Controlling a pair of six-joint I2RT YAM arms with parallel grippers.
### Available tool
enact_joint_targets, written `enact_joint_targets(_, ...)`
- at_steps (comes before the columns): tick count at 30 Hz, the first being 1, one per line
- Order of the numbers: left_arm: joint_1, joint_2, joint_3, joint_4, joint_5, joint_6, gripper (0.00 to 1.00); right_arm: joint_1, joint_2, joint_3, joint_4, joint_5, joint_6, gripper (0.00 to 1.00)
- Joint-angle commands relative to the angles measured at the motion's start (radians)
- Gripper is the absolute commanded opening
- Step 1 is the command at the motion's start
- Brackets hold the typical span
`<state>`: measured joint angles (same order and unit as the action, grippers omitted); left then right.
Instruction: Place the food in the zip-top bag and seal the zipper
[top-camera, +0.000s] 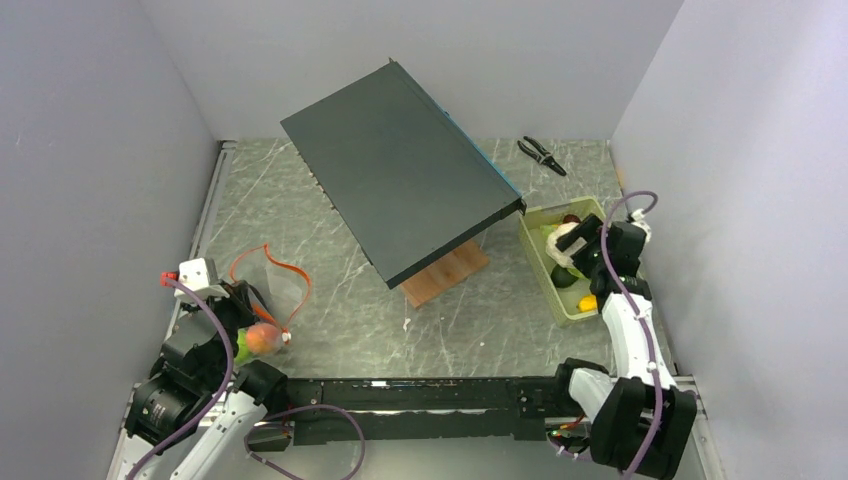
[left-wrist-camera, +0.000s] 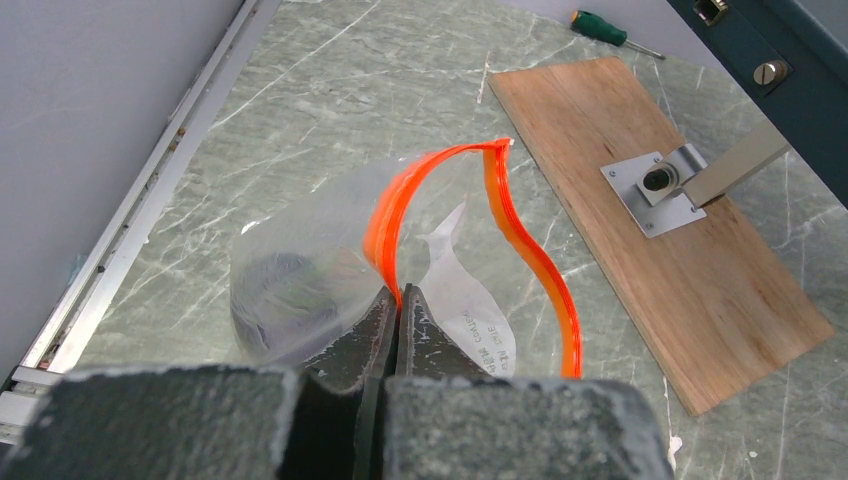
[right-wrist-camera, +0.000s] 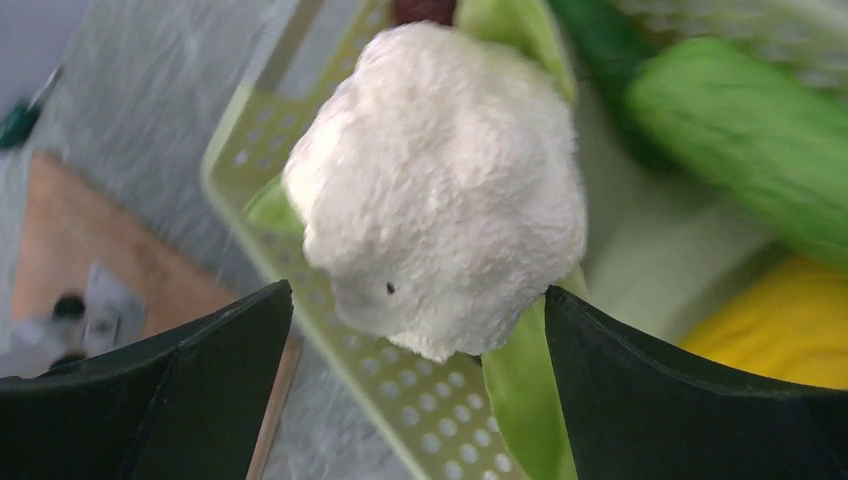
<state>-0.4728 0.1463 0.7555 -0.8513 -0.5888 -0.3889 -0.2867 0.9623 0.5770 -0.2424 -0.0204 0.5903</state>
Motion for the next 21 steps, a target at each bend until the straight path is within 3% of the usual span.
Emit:
enact_joint_targets(1,-0.003,0.007,0.008,0.015,-0.011,-0.014,0.00,0.098,0.000,0.072,0.060,-0.199,-0.066,0.98)
enact_joint_targets(10,-0.009,0.009,0.008,0.015,-0.008,-0.013,0.00,0.123,-0.069,0.168,-0.176,0.136,0.011,1.00)
enact_joint_targets(17,-0.013,-0.006,0.007,0.014,-0.017,-0.018,0.00,0.119,-0.115,0.156,-0.229,0.321,0.040,1.00)
enact_joint_targets(21,-0.015,-0.010,0.008,0.014,-0.017,-0.016,0.00,0.058,-0.135,0.093,-0.203,0.292,0.101,0.95)
